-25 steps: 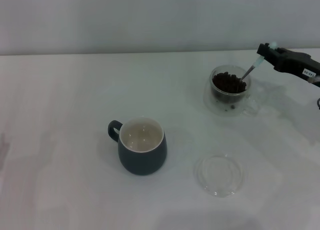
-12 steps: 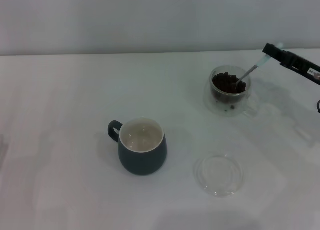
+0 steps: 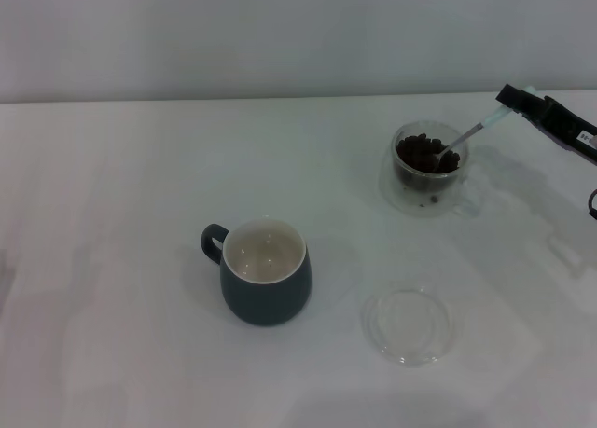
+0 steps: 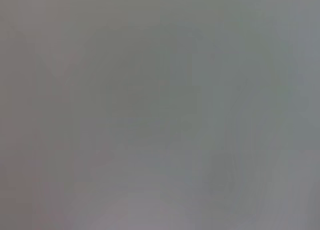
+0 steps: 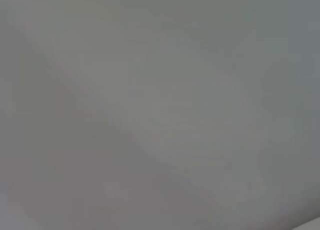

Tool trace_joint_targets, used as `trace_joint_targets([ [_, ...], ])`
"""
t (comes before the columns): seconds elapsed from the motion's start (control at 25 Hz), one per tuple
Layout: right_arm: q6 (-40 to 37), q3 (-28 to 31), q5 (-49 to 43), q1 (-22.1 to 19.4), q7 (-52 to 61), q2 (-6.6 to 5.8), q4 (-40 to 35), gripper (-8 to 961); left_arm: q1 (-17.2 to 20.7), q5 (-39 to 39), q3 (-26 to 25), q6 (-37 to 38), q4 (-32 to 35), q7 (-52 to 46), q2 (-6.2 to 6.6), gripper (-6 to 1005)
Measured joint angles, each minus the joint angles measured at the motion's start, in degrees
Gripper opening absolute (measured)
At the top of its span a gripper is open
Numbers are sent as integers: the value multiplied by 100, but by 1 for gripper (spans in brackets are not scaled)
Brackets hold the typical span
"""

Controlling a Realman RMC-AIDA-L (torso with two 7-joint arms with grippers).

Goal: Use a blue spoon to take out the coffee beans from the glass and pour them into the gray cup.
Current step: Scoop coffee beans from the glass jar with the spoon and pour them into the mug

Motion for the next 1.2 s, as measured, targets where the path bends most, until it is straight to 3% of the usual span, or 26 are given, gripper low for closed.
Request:
trace_joint_targets([
  [1.2,30,14,1185,-186,910,-33,425,149,-3,-150,0,36,-136,26,2,861],
])
